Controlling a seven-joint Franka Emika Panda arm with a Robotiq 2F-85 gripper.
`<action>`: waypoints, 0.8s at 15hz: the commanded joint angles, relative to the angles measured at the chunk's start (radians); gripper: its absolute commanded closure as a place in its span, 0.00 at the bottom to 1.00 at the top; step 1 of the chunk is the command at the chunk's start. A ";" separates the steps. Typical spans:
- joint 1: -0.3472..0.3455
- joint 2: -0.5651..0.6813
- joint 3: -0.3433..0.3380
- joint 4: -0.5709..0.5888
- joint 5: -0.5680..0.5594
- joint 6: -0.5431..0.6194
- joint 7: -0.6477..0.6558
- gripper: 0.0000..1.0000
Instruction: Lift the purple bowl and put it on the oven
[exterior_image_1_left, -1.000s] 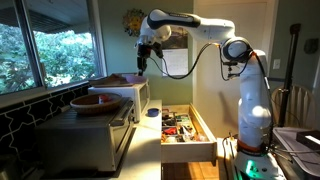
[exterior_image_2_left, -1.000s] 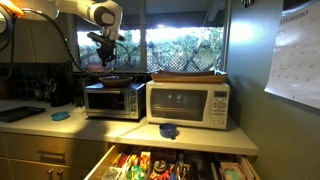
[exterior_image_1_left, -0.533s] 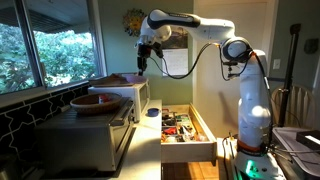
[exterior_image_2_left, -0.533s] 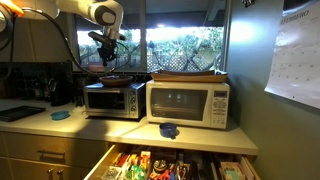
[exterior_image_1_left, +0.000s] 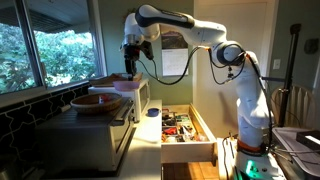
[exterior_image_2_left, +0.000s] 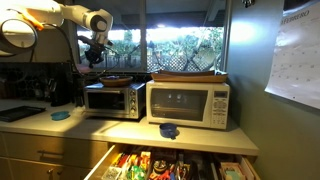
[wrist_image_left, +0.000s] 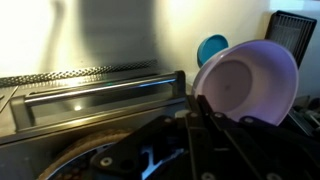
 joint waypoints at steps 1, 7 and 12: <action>0.061 0.084 0.019 0.114 -0.070 -0.120 0.200 0.99; 0.095 0.091 0.018 0.086 -0.137 -0.109 0.301 0.96; 0.094 0.091 0.019 0.086 -0.136 -0.109 0.298 0.99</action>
